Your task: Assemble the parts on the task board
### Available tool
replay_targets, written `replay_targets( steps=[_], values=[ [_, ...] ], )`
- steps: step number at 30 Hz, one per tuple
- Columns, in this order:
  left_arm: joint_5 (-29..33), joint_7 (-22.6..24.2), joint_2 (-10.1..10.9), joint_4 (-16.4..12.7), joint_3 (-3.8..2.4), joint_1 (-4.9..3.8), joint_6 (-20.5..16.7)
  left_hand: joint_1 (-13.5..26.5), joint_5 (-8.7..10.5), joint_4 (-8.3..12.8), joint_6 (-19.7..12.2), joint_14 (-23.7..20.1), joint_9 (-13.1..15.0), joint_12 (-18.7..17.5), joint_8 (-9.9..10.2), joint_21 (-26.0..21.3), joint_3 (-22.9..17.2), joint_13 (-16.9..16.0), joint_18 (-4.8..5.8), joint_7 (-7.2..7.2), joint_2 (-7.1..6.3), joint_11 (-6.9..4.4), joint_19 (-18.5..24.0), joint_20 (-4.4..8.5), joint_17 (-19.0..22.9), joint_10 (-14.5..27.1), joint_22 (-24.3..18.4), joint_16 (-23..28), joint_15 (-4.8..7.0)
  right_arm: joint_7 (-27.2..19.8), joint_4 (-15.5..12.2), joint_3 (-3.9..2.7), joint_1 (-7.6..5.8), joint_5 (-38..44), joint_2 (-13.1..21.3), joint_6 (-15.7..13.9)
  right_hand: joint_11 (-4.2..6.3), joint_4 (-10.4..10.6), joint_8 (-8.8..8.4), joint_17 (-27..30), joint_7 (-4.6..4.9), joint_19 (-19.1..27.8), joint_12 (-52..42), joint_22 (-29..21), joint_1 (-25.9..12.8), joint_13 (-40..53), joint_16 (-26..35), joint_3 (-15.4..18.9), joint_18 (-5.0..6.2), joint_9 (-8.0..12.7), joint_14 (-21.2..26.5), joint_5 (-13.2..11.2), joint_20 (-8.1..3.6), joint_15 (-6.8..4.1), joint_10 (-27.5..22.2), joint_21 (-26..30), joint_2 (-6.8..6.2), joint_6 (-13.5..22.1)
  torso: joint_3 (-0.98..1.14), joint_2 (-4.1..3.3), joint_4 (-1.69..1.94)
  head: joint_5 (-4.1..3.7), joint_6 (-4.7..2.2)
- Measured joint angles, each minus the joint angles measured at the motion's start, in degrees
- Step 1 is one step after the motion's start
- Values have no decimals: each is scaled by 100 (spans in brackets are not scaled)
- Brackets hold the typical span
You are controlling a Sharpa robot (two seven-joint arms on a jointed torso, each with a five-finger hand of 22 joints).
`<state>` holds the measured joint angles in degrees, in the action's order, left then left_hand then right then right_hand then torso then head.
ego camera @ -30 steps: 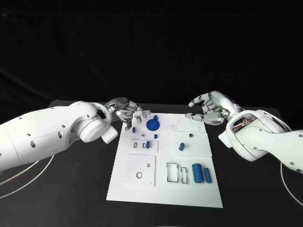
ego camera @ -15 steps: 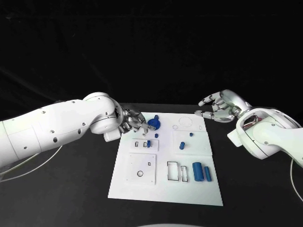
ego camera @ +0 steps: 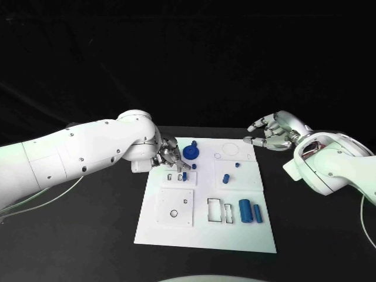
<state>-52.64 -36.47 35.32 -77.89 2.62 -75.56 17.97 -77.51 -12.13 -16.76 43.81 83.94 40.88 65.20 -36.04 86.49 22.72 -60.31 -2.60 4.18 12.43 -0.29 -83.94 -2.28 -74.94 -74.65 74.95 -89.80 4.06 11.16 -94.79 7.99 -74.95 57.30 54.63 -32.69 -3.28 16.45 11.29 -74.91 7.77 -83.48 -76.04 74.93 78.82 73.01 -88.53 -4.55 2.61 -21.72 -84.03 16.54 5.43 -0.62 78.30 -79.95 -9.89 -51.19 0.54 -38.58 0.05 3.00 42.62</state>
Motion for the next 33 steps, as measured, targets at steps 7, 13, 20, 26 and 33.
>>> replay_targets(
  steps=[7,13,20,26,33],
  values=[
    [-89,-163,-103,95,31,-8,192,137,64,-1,0,0,59,88,0,22,93,-90,0,0,22,3,-21,-21,0,-4,0,0,0,49,29,4,3,0,-5,34,0,0,0,0,0,0,0,2,0,-12,0,0,0,0,0,0,0,0,0,0,0,0,-5,-3,-1,1,31],
    [-156,-239,-203,197,53,-10,263,259,35,-2,0,0,108,122,-31,22,203,-130,-1,0,6,20,-21,-20,1,-20,-1,0,0,73,45,5,5,0,-11,47,21,0,0,0,0,0,25,1,0,-24,26,0,0,1,0,0,0,0,-20,24,0,0,-9,-6,0,-2,50],
    [-204,-288,-305,292,75,-11,301,334,-143,-1,1,0,177,153,-53,22,202,-144,92,0,36,20,-21,-20,1,-21,-1,0,0,87,60,6,8,0,-32,60,21,0,0,0,0,0,30,1,0,-26,31,0,1,1,0,0,0,0,-21,24,0,0,-12,-11,-2,-7,74],
    [-212,-310,-368,371,91,-11,329,326,-445,-1,1,0,228,153,-53,43,202,-164,91,0,44,20,-20,-20,1,-20,-2,0,0,94,77,6,13,1,-53,71,21,0,0,0,0,0,30,0,0,-26,31,0,0,1,0,0,0,0,-20,24,0,0,-10,-11,-1,-8,94],
    [-197,-328,-443,475,116,-10,386,202,-1178,-1,-19,0,263,181,-44,43,201,-180,91,-20,45,19,-20,-20,1,-20,-2,0,0,101,89,6,18,1,-66,88,21,0,0,0,0,0,30,0,0,-26,31,0,0,-5,0,0,0,0,-20,25,0,0,-5,-11,-4,-3,132]
  ],
)
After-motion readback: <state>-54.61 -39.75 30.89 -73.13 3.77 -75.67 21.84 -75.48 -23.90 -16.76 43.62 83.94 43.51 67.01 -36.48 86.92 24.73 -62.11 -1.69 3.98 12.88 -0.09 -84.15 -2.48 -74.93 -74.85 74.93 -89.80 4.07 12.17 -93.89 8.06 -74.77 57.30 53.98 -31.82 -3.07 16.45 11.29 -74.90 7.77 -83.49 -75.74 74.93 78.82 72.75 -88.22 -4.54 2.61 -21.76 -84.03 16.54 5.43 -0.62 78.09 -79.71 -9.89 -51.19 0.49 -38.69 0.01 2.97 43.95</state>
